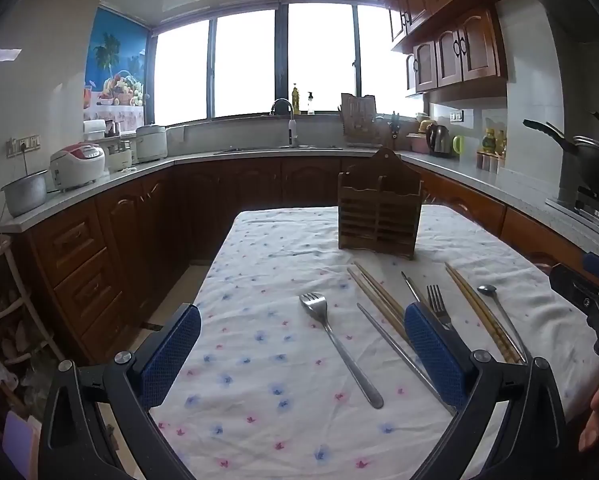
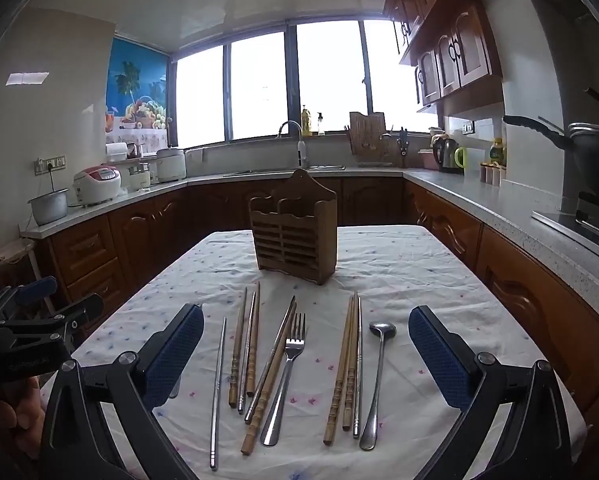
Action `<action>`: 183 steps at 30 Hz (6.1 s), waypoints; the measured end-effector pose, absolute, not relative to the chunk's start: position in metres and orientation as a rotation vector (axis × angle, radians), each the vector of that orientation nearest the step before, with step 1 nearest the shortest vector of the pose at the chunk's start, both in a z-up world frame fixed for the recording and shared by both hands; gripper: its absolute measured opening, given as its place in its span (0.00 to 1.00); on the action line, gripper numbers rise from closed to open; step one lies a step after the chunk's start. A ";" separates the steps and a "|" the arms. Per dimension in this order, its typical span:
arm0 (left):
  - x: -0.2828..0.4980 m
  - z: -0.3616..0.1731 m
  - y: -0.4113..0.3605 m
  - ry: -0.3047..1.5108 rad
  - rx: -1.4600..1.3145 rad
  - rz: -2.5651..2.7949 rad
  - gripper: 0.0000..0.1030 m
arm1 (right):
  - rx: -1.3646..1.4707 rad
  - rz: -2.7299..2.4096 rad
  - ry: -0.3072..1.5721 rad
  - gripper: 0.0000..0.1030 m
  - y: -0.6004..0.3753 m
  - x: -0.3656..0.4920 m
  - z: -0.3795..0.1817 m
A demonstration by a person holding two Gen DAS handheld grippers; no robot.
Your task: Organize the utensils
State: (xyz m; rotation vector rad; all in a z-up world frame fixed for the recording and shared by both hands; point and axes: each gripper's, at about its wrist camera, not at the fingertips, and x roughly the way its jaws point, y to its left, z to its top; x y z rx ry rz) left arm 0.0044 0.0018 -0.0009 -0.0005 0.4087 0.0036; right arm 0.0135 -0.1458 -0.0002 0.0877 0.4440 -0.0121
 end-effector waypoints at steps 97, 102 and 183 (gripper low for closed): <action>0.349 -0.035 -0.032 1.025 -0.045 -0.241 0.50 | 0.365 0.068 0.978 0.30 -0.243 0.248 -0.081; 0.370 -0.049 -0.035 1.071 -0.039 -0.238 0.47 | 0.365 0.050 1.035 0.25 -0.250 0.260 -0.098; 0.178 0.112 0.064 0.501 -0.274 -0.431 0.02 | 0.359 0.201 0.503 0.03 -0.229 0.166 0.106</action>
